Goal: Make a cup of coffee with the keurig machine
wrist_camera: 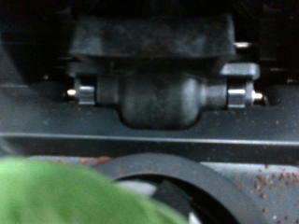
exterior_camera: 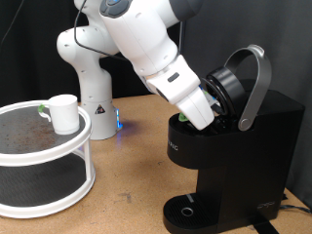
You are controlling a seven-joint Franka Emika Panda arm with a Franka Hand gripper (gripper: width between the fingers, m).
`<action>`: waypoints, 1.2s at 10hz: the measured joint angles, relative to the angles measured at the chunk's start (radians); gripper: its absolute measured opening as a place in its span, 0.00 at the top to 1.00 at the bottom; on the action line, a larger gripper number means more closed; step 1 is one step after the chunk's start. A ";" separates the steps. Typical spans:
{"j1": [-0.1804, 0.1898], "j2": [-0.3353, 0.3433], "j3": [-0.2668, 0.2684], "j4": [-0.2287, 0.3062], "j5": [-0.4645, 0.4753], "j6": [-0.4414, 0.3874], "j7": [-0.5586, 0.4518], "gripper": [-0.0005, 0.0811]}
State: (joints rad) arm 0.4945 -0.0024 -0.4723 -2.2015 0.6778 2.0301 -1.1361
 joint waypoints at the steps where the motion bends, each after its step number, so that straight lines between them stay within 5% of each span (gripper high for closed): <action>1: 0.000 0.004 0.003 0.001 0.001 0.006 0.000 0.44; 3: 0.000 0.007 0.007 0.000 0.002 0.011 0.000 0.44; 4: 0.000 0.007 0.010 -0.001 0.003 0.011 -0.001 0.29; 5: 0.000 0.007 0.012 -0.002 0.004 0.011 -0.001 0.29; 6: 0.000 0.007 0.014 -0.003 0.006 0.011 -0.001 0.12; 8: 0.000 0.007 0.015 -0.003 0.012 0.014 -0.003 0.02; 12: -0.009 -0.032 0.002 0.007 0.097 -0.049 -0.103 0.01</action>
State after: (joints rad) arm 0.4856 -0.0347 -0.4701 -2.1949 0.7746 1.9811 -1.2389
